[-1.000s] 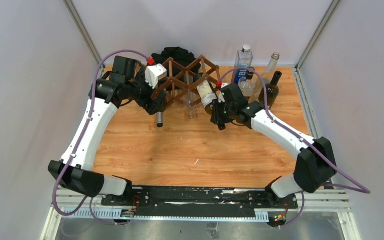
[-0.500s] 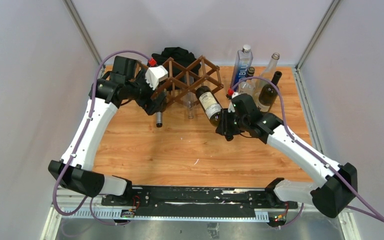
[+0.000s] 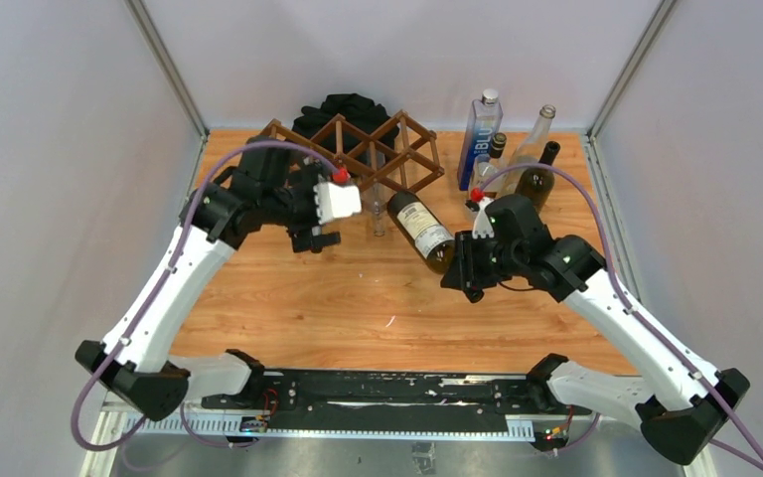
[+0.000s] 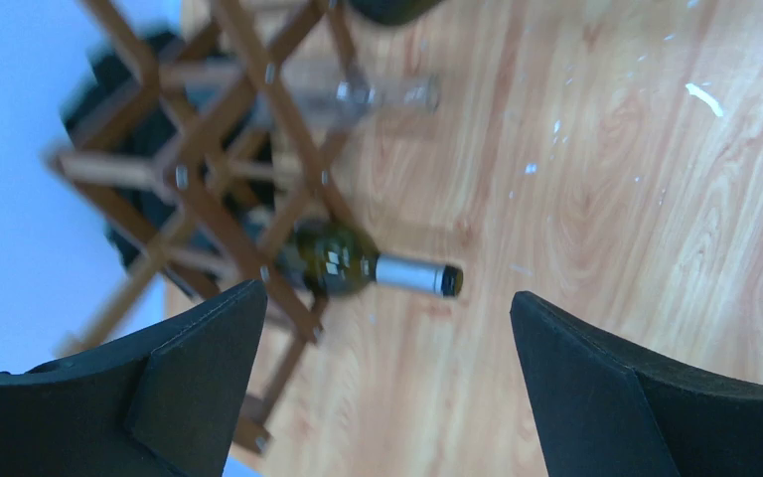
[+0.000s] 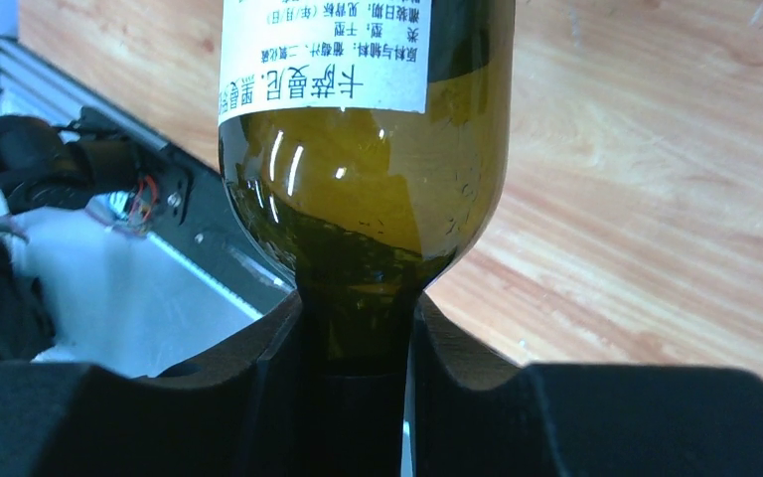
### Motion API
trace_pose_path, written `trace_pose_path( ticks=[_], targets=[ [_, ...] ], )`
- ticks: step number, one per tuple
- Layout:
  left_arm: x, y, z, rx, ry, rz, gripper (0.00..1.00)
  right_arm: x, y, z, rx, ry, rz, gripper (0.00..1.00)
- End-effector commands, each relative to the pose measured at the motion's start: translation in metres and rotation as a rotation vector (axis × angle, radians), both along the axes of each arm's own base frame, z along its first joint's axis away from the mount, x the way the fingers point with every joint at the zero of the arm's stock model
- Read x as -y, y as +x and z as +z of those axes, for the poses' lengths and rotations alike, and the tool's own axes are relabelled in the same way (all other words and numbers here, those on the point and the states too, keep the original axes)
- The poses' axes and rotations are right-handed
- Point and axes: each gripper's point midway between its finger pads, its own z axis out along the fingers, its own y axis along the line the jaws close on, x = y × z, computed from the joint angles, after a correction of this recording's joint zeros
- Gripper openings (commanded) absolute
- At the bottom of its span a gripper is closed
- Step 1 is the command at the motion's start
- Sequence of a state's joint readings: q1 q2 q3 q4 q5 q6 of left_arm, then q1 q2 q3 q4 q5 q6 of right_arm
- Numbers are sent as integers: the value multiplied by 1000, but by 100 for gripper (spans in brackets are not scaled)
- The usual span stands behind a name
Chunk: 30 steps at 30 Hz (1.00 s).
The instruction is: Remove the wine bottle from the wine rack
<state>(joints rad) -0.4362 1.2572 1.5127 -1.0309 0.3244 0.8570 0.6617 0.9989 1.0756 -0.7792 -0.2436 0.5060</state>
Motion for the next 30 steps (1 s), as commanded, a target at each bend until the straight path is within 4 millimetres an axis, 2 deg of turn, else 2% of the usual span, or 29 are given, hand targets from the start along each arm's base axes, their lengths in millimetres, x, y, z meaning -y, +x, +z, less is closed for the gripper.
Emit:
trace_pose_path(
  ticks=[1,6,9,12,16,22,27,30],
  targets=[
    [36,-27,27,272,71,-308,100,-16,-23,51,32,108,123,0],
    [75,-45,35,440,60,-472,100,-27,-42,60,-17,135,212,0],
    [92,-46,31,466,31,-484,100,-36,-51,63,-45,158,265,0],
    [103,-56,18,463,30,-540,100,-44,-56,69,-50,175,303,0],
    [109,-70,-6,423,42,-608,100,-54,-60,82,-22,192,357,0],
    [112,-72,-33,364,72,-602,100,-69,-66,91,-16,224,413,0],
    [115,-57,-37,390,107,-529,100,-90,-69,110,-22,319,450,0],
    [112,-55,-37,402,110,-511,97,-93,-68,110,-18,313,457,0]
  ],
)
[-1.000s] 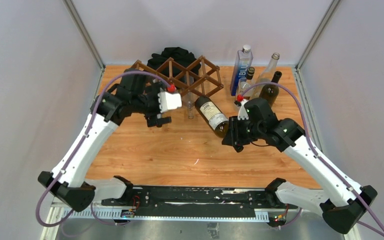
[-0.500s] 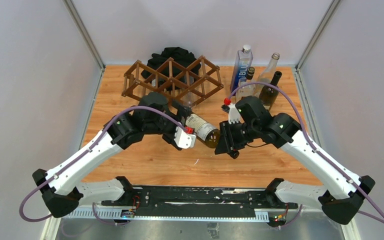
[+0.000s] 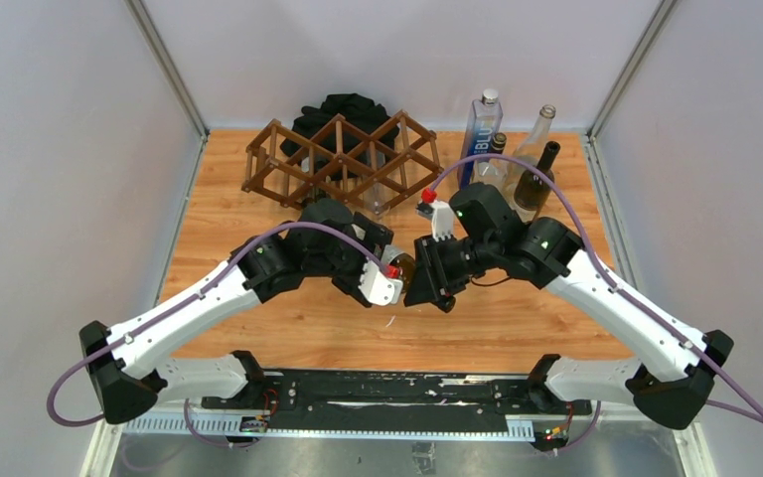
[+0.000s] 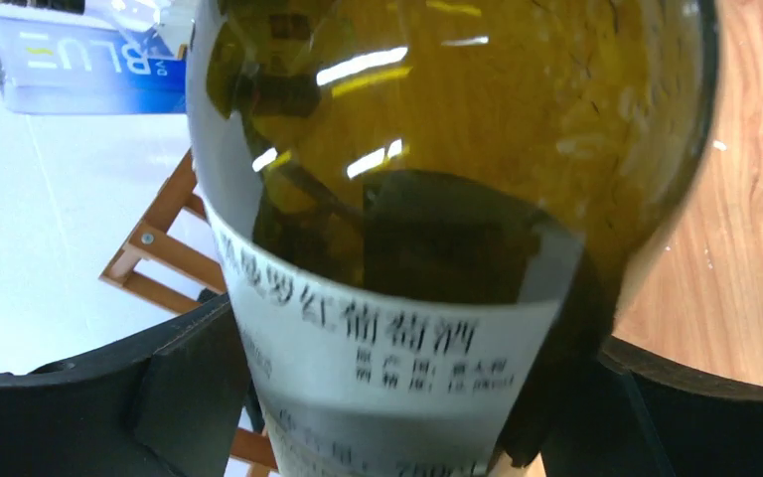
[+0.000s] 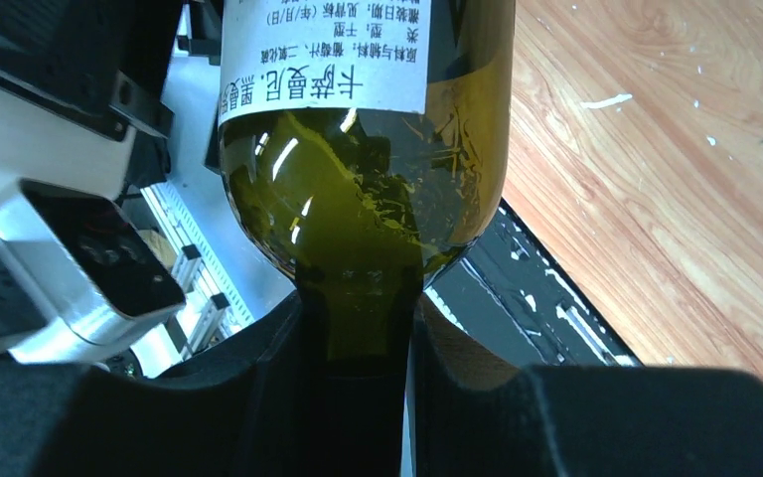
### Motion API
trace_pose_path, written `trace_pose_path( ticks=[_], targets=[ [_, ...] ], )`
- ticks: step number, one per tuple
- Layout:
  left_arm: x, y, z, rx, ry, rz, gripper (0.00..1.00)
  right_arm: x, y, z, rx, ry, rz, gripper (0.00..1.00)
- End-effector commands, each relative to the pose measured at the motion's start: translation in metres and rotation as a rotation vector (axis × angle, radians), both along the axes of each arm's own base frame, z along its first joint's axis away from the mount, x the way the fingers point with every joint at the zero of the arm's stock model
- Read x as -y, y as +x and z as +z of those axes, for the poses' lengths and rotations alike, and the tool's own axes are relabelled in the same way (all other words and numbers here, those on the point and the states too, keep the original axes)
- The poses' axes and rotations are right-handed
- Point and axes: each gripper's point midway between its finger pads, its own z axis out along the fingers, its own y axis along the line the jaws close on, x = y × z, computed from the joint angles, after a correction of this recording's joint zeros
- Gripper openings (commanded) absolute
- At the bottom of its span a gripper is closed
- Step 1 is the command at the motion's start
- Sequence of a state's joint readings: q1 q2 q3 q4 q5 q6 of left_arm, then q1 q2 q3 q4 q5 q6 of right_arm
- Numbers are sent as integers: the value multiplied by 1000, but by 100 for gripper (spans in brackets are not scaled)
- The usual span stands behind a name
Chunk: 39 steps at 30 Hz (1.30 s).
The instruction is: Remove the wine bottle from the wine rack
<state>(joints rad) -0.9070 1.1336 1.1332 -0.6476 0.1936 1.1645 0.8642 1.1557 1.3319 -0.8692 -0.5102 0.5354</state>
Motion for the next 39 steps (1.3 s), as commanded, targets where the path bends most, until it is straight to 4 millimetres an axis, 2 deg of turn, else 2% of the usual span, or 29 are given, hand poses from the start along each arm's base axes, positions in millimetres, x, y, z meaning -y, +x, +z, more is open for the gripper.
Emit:
trace_pose_path(
  ticks=[1,4,6,7,8,9,10,11,14,17,22,26,31,39],
  targets=[
    [-1,10,5,48,-24,51,94,-24,0,49,97,186,68,0],
    [-4,10,6,54,-36,66,70,-23,0,42,92,171,67,0],
    [-5,9,9,51,-63,81,45,-21,1,37,97,155,56,1],
    [-5,9,10,52,-79,90,30,-18,3,34,103,141,43,7],
    [-6,9,12,55,-97,104,13,-16,6,33,119,128,24,21],
    [-7,11,16,61,-128,128,2,-13,10,31,135,116,3,37],
    [-7,13,19,62,-158,151,0,-10,12,32,157,112,-17,51],
    [-8,14,24,61,-188,168,0,-8,14,33,171,109,-30,60],
    [-7,12,36,14,-276,205,0,1,25,36,232,95,-97,73],
    [-4,6,46,-65,-346,232,0,13,33,45,302,105,-168,79],
    [-1,-5,56,-211,-418,273,0,27,39,69,432,186,-231,82],
    [5,-14,71,-307,-513,287,0,35,48,80,511,223,-291,83],
    [15,-21,84,-432,-590,300,0,27,65,99,596,308,-344,83],
    [23,-21,84,-558,-632,347,0,-1,92,127,687,400,-360,65]
  ],
)
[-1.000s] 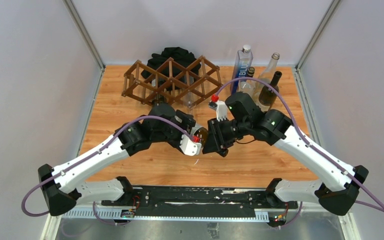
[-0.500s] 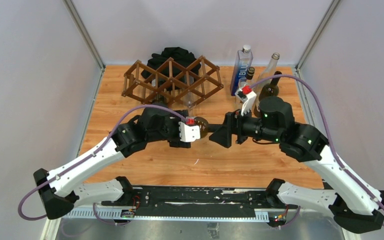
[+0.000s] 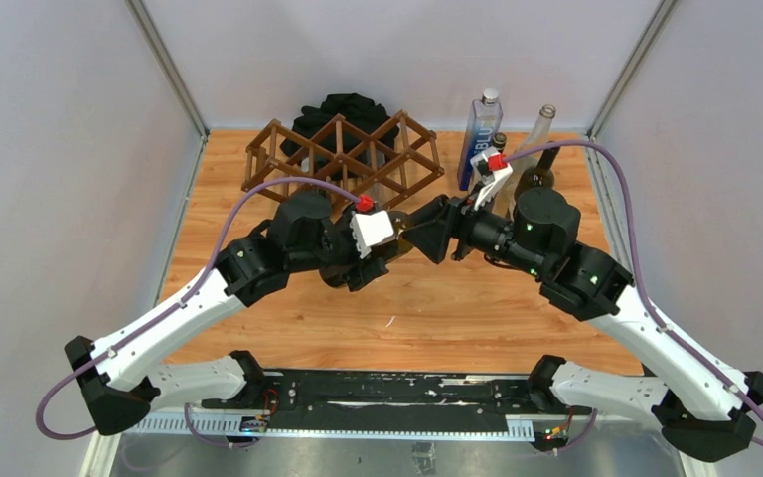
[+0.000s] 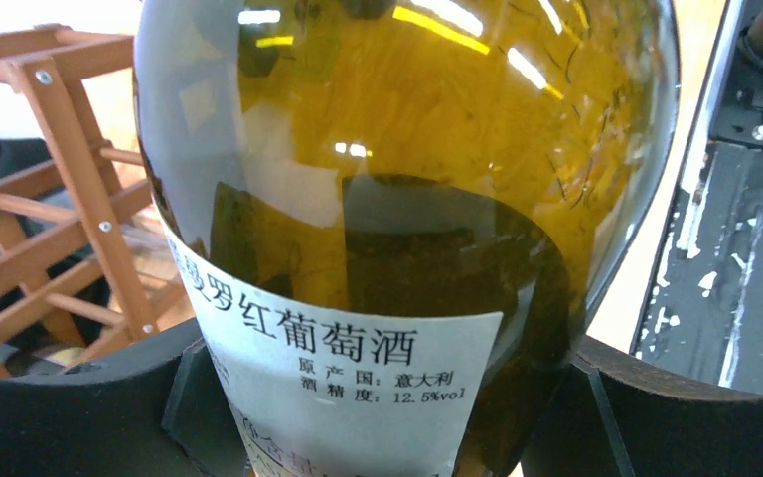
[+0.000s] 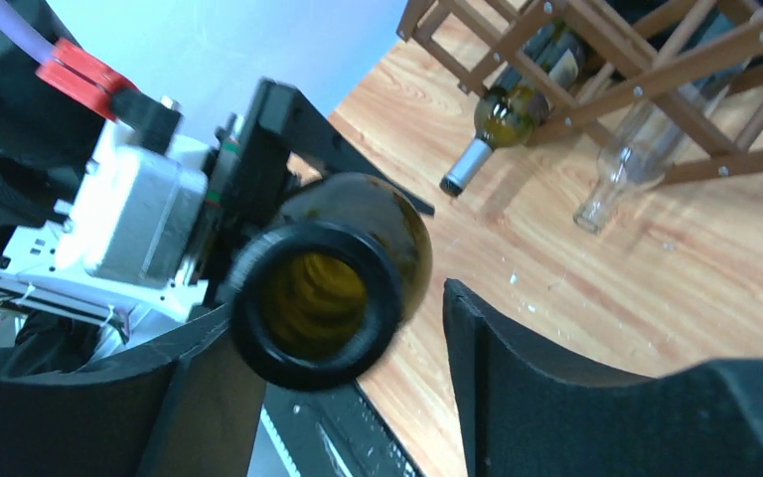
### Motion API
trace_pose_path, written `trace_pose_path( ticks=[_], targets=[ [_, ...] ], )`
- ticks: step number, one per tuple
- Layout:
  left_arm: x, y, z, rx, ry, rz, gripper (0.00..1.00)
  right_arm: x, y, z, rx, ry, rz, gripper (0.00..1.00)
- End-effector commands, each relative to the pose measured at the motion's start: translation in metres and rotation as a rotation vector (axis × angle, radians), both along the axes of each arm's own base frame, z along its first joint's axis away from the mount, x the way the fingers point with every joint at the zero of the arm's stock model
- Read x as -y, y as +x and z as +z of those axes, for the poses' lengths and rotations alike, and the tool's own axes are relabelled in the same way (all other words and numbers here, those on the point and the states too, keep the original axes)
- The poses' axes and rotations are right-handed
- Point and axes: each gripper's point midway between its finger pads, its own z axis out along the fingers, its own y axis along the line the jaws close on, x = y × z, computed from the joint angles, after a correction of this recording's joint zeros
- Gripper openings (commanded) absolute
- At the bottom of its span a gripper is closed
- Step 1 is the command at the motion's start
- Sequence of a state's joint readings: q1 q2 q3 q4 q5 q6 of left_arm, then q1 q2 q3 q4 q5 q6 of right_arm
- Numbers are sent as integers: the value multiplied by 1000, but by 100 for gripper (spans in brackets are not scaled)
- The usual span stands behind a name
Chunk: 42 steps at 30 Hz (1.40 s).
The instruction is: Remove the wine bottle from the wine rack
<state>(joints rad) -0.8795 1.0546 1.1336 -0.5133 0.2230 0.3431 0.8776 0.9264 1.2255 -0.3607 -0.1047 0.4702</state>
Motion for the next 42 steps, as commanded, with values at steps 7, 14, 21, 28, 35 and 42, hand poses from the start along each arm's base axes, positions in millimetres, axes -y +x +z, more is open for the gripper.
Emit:
trace_pose_path(
  ticks=[7,14,21,28,35,42],
  targets=[
    [19,-3,45,-54,-202,-8,0,-24,36,27,112,71,-70,47],
    [2,15,26,-78,-112,87,75,-17,50,15,93,16,-153,0],
    [-79,50,-42,-264,308,219,100,29,69,0,145,-242,-318,0],
    [-164,89,-40,-322,346,475,100,65,104,-20,180,-445,-449,0],
    [-185,109,-26,-329,302,588,100,89,160,-38,151,-560,-557,0],
    [-184,117,-17,-327,271,607,100,85,202,-38,183,-555,-600,0]
  ],
)
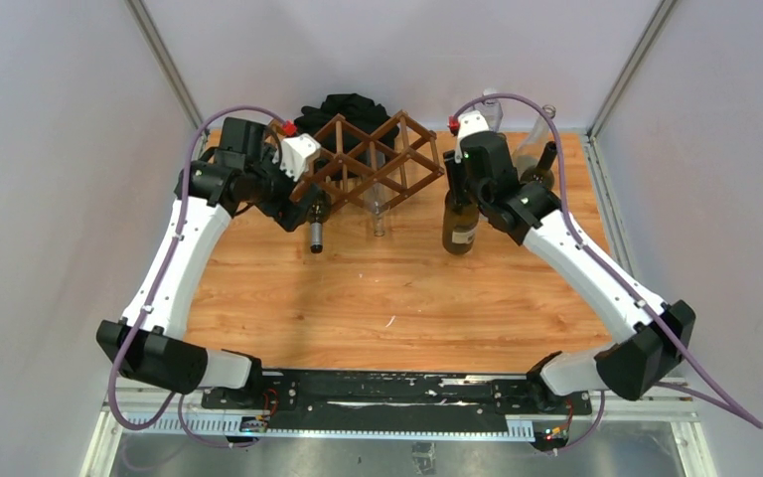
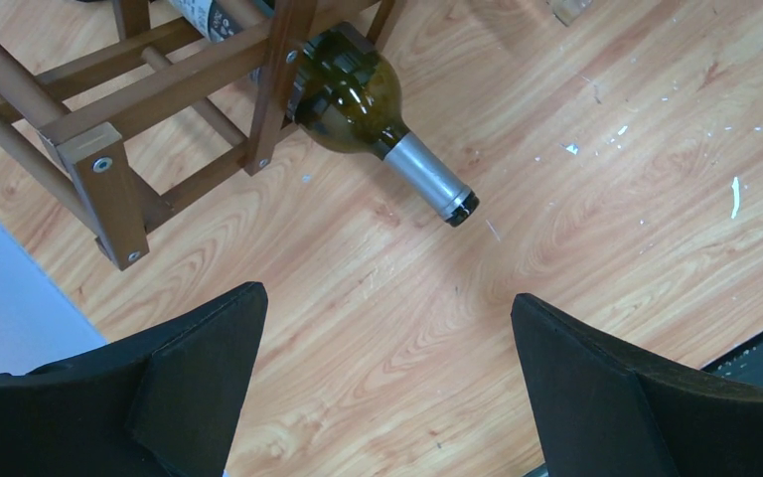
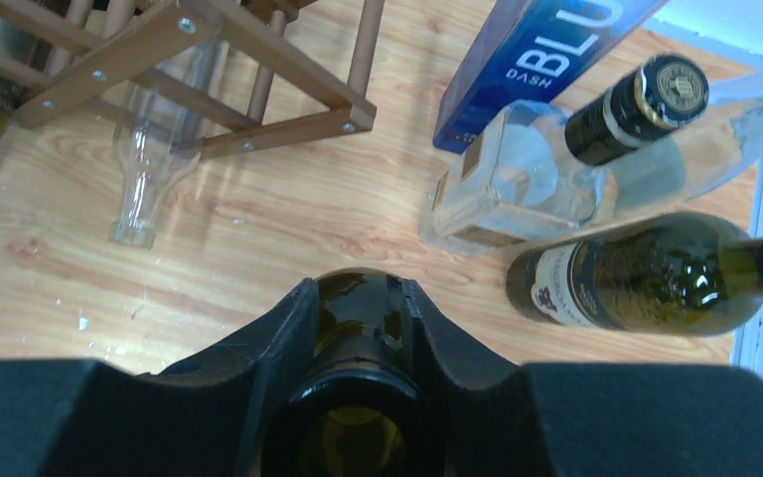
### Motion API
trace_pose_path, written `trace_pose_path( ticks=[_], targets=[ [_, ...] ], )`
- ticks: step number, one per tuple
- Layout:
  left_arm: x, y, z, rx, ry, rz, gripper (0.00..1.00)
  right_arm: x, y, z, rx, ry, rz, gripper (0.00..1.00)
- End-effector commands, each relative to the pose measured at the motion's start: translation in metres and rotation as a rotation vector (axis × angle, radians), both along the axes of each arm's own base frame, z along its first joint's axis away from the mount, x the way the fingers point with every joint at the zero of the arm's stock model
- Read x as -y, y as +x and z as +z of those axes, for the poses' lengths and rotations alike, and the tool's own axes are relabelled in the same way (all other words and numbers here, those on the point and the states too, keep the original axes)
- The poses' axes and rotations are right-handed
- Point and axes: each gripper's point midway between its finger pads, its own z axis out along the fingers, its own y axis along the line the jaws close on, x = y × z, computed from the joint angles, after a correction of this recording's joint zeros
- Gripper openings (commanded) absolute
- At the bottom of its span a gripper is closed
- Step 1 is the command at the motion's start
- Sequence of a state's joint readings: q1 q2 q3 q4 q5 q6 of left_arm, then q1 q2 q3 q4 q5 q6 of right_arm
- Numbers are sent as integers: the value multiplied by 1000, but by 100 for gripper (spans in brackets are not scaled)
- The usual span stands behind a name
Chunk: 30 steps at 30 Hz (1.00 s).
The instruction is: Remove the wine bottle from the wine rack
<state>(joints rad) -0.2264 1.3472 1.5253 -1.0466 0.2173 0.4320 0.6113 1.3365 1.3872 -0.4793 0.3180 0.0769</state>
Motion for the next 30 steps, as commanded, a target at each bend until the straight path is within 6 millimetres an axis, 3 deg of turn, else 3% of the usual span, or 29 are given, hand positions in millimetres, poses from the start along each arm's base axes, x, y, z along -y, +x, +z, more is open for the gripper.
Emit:
trace_pose_path(
  ticks=[1,7,14,30],
  targets=[
    [-2,4,8,4,-7,19,100,-4,35,53,174,57,-26,0],
    [-5,5,18,39,3,27,100,-6,60,36,157,24,-53,0],
    [-3,1,11,15,-8,18,100,-2,77,12,143,50,-86,0],
    [-2,3,11,18,-6,11,100,-1,81,-26,66,126,-113,0]
  ],
)
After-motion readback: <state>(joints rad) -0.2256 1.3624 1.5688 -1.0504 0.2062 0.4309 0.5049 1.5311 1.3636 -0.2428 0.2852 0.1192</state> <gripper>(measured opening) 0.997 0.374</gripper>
